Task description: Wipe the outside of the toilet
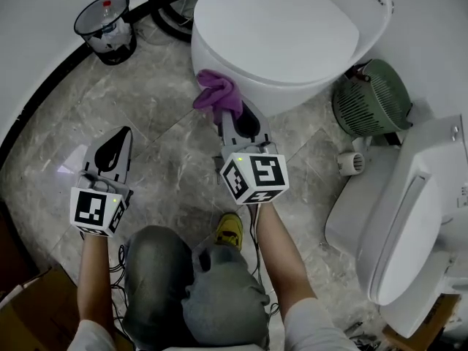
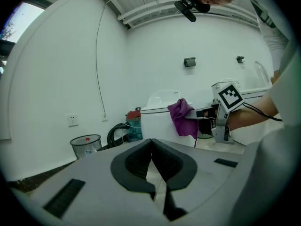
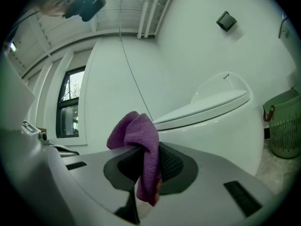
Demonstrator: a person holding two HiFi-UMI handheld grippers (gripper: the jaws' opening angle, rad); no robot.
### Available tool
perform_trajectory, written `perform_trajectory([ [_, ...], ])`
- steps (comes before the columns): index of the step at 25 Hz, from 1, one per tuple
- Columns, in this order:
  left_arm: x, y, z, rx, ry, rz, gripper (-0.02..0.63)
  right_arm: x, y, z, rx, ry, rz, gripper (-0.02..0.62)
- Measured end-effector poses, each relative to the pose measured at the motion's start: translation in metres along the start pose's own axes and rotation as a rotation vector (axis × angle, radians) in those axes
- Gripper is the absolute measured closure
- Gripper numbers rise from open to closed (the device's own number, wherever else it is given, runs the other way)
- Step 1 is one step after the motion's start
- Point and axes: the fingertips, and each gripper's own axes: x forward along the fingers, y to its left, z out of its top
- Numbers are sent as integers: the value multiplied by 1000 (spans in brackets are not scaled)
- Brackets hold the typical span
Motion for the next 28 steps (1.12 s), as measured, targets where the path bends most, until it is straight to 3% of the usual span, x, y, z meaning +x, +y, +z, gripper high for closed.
perform_trajectory([
  [10,22,-10,3,5,1,-17,589,-2,-40,-5,133,10,-103,528],
  [28,42,-35,-1,26,20,-85,589,-54,-147,17,88,-3,-265,515],
])
